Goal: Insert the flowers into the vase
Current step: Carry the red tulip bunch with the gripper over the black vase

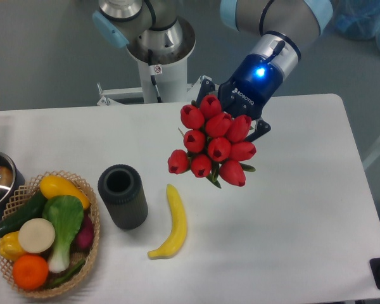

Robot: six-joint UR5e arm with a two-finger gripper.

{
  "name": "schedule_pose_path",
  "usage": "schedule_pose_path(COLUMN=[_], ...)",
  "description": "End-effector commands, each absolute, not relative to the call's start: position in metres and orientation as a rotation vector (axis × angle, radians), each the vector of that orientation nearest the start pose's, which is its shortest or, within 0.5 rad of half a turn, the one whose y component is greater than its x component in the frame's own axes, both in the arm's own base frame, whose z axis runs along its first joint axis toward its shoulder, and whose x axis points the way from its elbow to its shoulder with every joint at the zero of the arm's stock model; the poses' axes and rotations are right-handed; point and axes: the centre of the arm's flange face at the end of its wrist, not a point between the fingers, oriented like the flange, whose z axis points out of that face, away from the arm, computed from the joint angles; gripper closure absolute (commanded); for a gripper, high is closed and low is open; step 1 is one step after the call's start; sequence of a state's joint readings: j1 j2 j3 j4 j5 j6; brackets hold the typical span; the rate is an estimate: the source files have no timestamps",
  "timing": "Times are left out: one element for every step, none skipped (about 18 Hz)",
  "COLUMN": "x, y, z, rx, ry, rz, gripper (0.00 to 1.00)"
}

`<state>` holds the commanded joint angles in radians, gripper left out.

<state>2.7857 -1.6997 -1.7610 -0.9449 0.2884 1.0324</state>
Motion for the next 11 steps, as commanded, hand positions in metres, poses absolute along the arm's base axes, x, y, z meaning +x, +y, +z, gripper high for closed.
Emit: schedule_pose_path(x=[-0.4172, -0.4163, -0.4143, -0.4138, -0.4142, -0.4155, -0.4157, -0.415, -0.4145, -0.4139, -0.4133], y=[0.4, 0.4005, 0.4015, 0.4014, 0.4015, 0.4003, 0.3995, 0.4, 0.3999, 0.4005, 0.4012], z=[0.4648, 0.4633, 0.4627, 0.4635, 0.4628, 0.4628, 0.4614, 0.4607, 0.4615, 0.4615, 0.4615], rx=[-1.858, -1.859, -1.859, -1.859, -1.859, -1.859, -1.859, -1.859, -1.859, -1.859, -1.859], ry=[0.046, 0.047, 0.049, 0.05, 0.05, 0.047, 0.044, 0.044, 0.045, 0.046, 0.048], rz=[-0.338, -0.341, -0.344, -0.343, -0.343, -0.341, -0.343, -0.345, -0.344, -0.345, -0.346], gripper=[0.51, 0.51, 0.51, 0.51, 0.51, 0.51, 0.51, 0.51, 0.51, 0.51, 0.51])
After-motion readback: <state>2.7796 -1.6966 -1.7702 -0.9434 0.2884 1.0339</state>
